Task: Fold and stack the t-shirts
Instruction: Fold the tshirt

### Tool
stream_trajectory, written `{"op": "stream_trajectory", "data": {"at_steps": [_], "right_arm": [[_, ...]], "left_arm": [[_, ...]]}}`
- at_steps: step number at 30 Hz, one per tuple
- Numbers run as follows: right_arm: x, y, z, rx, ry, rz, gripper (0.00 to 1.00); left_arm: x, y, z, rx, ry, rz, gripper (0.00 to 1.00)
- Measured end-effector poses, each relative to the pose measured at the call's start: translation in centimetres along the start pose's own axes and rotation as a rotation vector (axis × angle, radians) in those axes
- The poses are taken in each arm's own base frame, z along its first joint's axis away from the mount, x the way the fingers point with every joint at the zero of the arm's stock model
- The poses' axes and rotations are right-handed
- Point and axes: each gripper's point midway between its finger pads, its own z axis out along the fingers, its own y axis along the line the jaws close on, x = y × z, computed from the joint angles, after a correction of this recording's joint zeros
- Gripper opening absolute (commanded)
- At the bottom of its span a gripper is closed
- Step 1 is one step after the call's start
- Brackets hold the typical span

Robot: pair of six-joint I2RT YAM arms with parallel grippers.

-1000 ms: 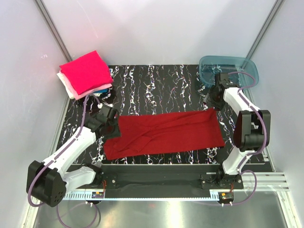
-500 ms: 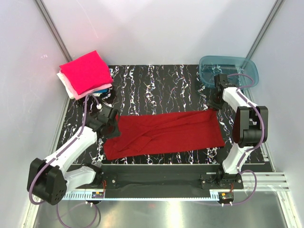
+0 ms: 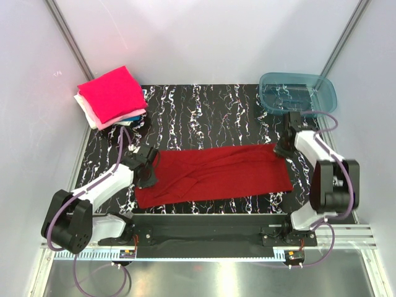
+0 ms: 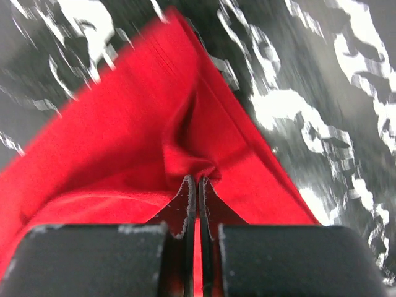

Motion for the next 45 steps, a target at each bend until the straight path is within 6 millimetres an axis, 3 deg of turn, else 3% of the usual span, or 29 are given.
{"op": "stream_trajectory", "data": {"at_steps": [4,8,9,10,12,13,15,17,21,24,28,31,35,40,42,45], "right_arm": [[2.1,-2.6,-1.2,0.005,-0.015,0.078,0.00],[3.5,-5.5,-0.1,0.048,0.023,0.194,0.00],[3.8,-6.1,0.4,0.055,0.044,0.225,0.04],[4.1,-6.7,0.9,0.062,0.065,0.255,0.24],[4.7,-7.5,1.8,0.067,0.108,0.306,0.51],[4.7,-7.7,2.0,0.065,0.117,0.316,0.73],[4.4,-7.4,1.9,0.044,0.113,0.321,0.87],[4.0,-7.0,1.8,0.023,0.101,0.313,0.93],[3.5,-6.6,0.7,-0.006,0.073,0.308,0.94],[2.1,-5.7,-1.6,-0.076,-0.007,0.290,0.92],[0.7,-2.9,-4.8,-0.185,-0.098,0.201,0.90],[1.0,0.1,-5.7,-0.240,-0.100,0.086,0.84],[3.1,3.3,-3.5,-0.254,-0.002,-0.044,0.72],[7.1,3.3,1.5,-0.178,0.179,-0.106,0.64],[6.6,4.3,1.6,-0.189,0.167,-0.121,0.62],[7.3,5.7,1.5,-0.204,0.170,-0.163,0.59]], "left_arm": [[-0.5,0.2,0.1,-0.012,-0.021,-0.017,0.00],[-1.0,0.5,0.1,-0.022,-0.035,-0.049,0.00],[-1.0,0.7,0.1,-0.023,-0.037,-0.056,0.00],[-1.1,0.8,0.0,-0.023,-0.041,-0.064,0.00],[-1.3,1.0,0.0,-0.024,-0.046,-0.076,0.00],[-1.3,1.0,0.0,-0.023,-0.049,-0.079,0.00],[-1.2,1.0,0.0,-0.024,-0.047,-0.079,0.00],[-1.2,1.1,0.0,-0.025,-0.047,-0.078,0.00],[-1.3,1.0,-0.1,-0.022,-0.050,-0.081,0.00],[-1.5,0.7,-0.5,-0.004,-0.067,-0.088,0.00],[-1.2,0.2,-0.4,0.005,-0.064,-0.080,0.00],[-0.7,0.1,0.6,-0.017,-0.033,-0.064,0.00],[-0.5,-0.2,1.6,-0.037,-0.005,-0.054,0.00],[-1.2,-0.9,2.0,-0.045,0.004,-0.042,0.00],[-1.8,-1.4,2.2,-0.051,0.012,-0.025,0.00],[-3.6,-2.6,2.9,-0.071,0.031,0.001,0.00]]}}
